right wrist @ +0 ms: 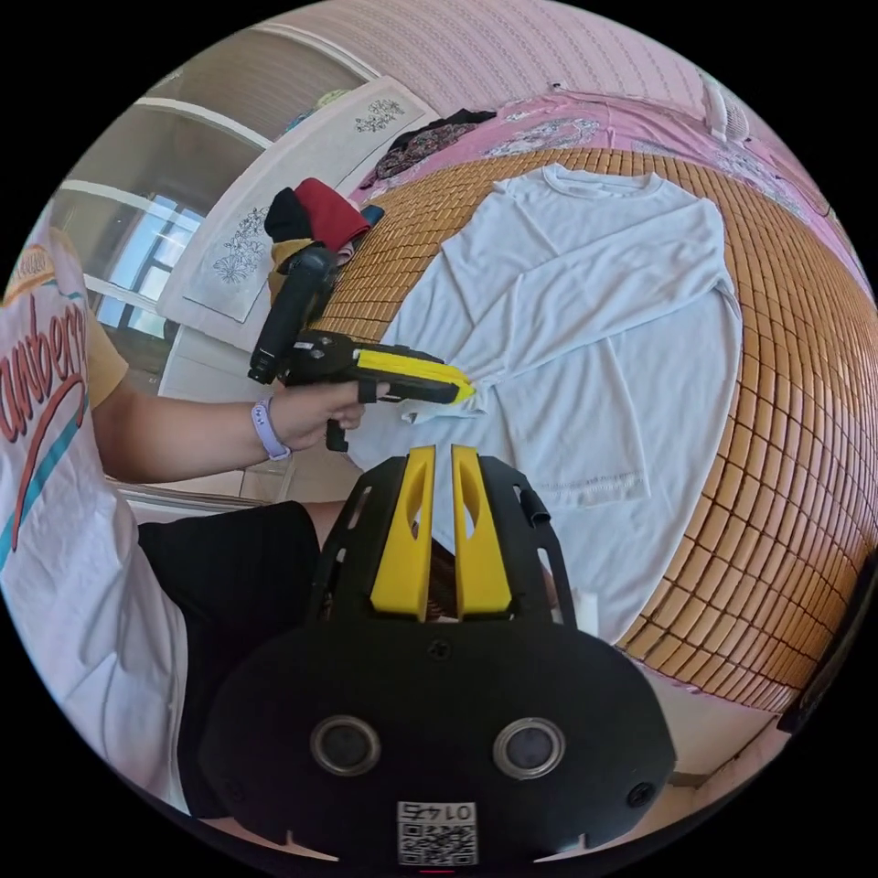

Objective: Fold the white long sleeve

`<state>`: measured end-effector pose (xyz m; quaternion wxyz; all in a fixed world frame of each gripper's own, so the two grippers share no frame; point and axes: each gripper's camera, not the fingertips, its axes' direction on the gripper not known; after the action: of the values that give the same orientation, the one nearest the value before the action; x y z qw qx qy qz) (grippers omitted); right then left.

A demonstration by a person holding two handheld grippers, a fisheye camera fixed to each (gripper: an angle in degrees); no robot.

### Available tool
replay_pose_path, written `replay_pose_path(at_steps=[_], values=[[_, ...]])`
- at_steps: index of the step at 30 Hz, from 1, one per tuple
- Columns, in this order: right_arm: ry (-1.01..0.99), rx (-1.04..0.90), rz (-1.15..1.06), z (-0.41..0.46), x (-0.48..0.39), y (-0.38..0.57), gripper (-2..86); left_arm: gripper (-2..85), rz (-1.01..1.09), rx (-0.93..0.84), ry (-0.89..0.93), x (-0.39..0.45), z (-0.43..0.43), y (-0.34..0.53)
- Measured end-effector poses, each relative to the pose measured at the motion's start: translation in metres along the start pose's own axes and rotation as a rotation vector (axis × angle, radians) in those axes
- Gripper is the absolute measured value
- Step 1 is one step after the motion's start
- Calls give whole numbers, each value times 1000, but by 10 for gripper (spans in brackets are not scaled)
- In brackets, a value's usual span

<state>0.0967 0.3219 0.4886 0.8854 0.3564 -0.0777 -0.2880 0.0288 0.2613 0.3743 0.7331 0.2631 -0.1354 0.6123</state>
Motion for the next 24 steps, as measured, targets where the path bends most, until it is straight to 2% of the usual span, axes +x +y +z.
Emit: replay_pose_path(at_steps=[2,4,8,12,15,18,24], values=[[-11,-1,-19,0,-4,-4,36,5,-85,118,11,-18,-39,16],[-53,-11,-8,4,-5,-7,40,24,-160,160,4,-35,-63,31],[-101,-29,-3,10,-9,-16,53,60,-303,117,-40,-72,-91,67],[-37,-14,-32,10,-6,-32,66,63,-329,75,-130,-94,-106,80],[89,65,-47,0,17,-58,83,69,-299,135,-159,-114,-117,62],[238,154,-56,-13,53,-102,93,71,-290,251,-114,-147,-126,22],[413,301,108,-34,148,-210,113,84,-283,355,-86,-212,-123,-84]])
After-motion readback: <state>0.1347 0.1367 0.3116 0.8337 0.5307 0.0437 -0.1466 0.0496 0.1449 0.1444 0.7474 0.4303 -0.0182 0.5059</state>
